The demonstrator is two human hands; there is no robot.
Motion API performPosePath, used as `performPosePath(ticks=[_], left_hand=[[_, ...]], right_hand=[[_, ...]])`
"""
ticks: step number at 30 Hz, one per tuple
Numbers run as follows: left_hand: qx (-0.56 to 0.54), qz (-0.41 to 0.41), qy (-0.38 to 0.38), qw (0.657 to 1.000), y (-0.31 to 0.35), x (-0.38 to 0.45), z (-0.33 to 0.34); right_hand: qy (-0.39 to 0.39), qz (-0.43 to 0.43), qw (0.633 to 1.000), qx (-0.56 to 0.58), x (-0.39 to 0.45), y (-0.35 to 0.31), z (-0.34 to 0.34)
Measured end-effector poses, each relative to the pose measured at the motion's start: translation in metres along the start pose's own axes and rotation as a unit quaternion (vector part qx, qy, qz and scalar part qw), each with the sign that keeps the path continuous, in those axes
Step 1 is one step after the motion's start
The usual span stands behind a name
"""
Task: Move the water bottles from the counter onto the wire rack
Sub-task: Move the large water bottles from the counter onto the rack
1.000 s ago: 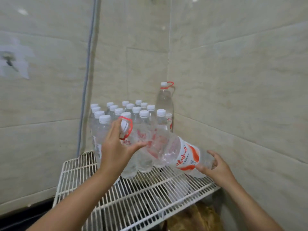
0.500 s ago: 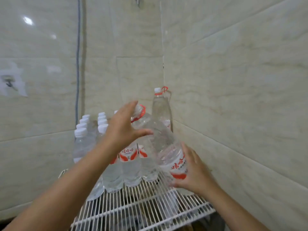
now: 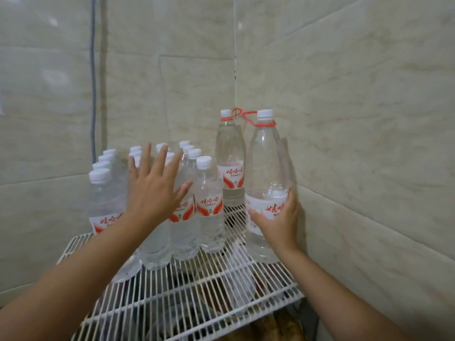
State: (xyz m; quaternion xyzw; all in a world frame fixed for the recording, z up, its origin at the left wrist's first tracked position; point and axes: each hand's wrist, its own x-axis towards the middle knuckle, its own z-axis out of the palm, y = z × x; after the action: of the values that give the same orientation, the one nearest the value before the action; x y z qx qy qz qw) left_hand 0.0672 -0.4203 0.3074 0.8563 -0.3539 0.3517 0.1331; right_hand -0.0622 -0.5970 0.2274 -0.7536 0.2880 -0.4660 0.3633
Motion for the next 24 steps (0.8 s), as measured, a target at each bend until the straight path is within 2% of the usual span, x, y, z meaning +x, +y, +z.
performPosePath(ticks=[6,9,20,23,24], left_hand=[[0.044,-0.005,-0.006,0.999,-0.012,0.001,0.019],[0.064,0.002,0.016,0.998,-0.010,0.006,0.027],[0.079,0.013,0.080,0.994,-0.018,0.003,0.055],[0.076,0.013,0.093,0.993,-0.019,0.002,0.058],[0.079,0.014,0.094,0.992,-0.018,0.002,0.058]], right_hand=[[0.045,0.002,0.998,-0.037,0.024,-0.002,0.043],[0.076,0.022,0.994,-0.073,0.039,-0.002,0.073],[0.054,0.019,0.992,-0.113,0.086,0.021,0.111],[0.092,-0.046,0.977,-0.187,0.091,0.024,0.118],[0.078,-0.055,0.975,-0.202,0.091,0.026,0.120]])
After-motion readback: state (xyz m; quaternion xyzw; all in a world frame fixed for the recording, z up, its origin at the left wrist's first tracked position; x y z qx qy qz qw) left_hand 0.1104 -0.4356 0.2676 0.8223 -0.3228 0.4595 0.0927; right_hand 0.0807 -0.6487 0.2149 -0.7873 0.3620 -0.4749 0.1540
